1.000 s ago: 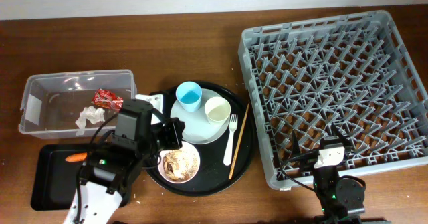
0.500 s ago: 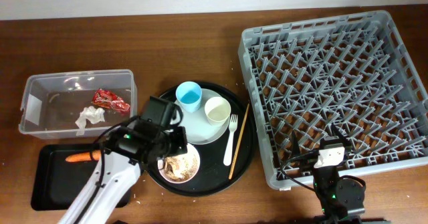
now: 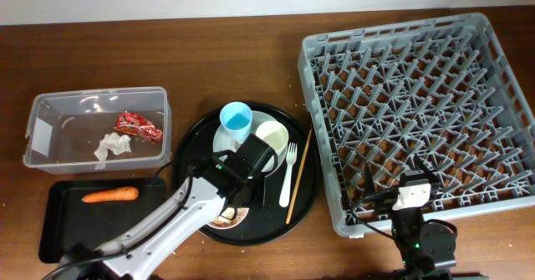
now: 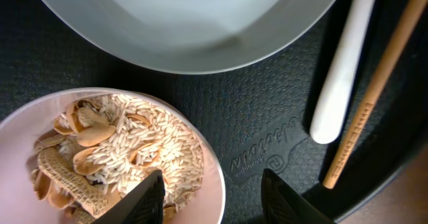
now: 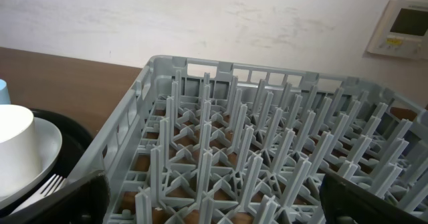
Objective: Sort waste into correct bins and load items into the dishwasher rack
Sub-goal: 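Grasp the rim of the pink rice bowl with the left gripper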
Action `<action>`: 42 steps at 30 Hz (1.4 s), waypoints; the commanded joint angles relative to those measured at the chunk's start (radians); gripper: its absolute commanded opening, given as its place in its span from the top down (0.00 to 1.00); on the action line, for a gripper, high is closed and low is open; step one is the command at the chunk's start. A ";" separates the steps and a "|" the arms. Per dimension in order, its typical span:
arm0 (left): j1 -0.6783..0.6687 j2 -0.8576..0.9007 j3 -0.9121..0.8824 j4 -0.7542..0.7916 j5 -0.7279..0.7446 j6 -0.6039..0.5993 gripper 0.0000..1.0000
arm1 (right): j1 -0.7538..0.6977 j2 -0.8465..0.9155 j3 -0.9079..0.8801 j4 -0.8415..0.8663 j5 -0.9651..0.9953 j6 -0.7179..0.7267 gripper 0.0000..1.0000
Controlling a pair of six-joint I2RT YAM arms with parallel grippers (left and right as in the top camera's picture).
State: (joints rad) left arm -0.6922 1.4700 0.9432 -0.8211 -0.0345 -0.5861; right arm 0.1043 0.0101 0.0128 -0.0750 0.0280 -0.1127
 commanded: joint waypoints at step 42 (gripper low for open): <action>-0.063 0.164 0.003 0.033 -0.101 -0.080 0.89 | -0.008 -0.006 -0.007 -0.004 0.006 -0.003 0.01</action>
State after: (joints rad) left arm -0.7509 1.6192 0.9432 -0.7822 -0.1127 -0.6567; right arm 0.1043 0.0101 0.0128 -0.0750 0.0280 -0.1127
